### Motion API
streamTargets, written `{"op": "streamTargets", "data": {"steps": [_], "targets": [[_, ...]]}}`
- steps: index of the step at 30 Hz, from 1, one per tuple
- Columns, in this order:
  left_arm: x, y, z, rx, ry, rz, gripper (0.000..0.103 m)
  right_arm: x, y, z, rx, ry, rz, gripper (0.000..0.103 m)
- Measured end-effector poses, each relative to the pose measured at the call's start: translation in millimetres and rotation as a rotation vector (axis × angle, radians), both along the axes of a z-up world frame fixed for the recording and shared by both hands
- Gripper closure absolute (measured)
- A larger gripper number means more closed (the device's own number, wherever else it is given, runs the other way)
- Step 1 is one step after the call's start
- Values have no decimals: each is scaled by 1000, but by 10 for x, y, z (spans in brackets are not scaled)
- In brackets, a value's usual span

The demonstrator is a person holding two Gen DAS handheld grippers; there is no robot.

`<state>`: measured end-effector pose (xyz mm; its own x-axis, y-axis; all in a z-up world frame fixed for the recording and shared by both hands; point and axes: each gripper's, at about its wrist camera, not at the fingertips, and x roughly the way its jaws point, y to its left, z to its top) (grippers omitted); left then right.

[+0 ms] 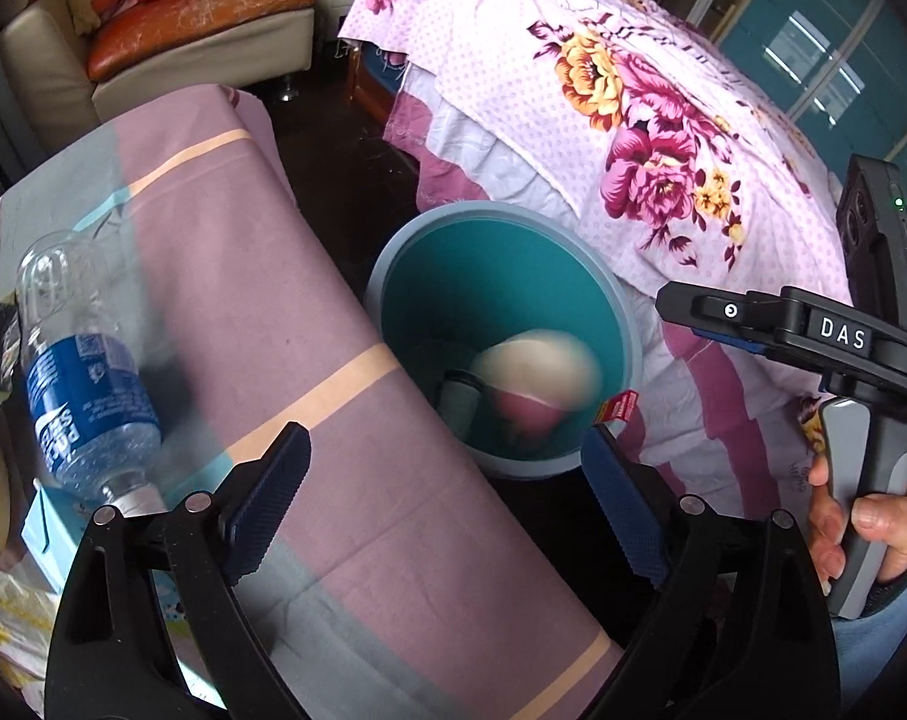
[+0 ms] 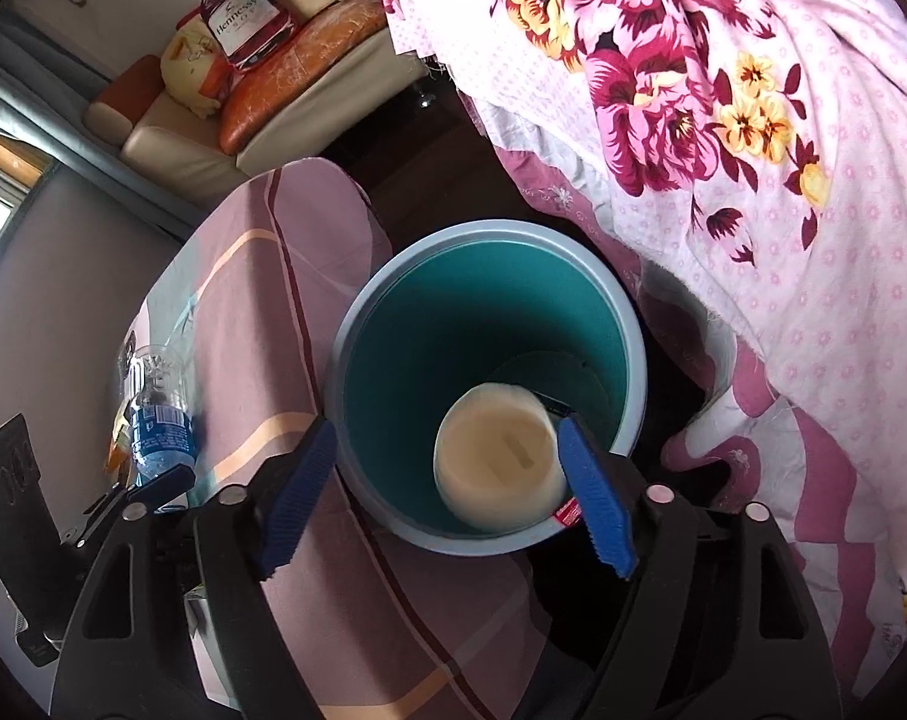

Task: Collect trash
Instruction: 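Carry both cups over the teal bin and open both tools to drop them, then move both tools back over the trash on the table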

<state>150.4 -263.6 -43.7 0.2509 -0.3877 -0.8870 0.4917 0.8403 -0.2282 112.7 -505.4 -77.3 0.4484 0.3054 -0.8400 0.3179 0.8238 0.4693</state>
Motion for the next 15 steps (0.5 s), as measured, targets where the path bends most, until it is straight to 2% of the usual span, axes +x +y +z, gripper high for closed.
{"op": "streamTargets", "data": {"steps": [4, 15], "targets": [[-78, 118, 50, -5, -12, 0, 11, -8, 48, 46, -3, 5, 4, 26], [-352, 707, 202, -13, -46, 41, 11, -140, 460, 228, -9, 11, 57, 26]]}}
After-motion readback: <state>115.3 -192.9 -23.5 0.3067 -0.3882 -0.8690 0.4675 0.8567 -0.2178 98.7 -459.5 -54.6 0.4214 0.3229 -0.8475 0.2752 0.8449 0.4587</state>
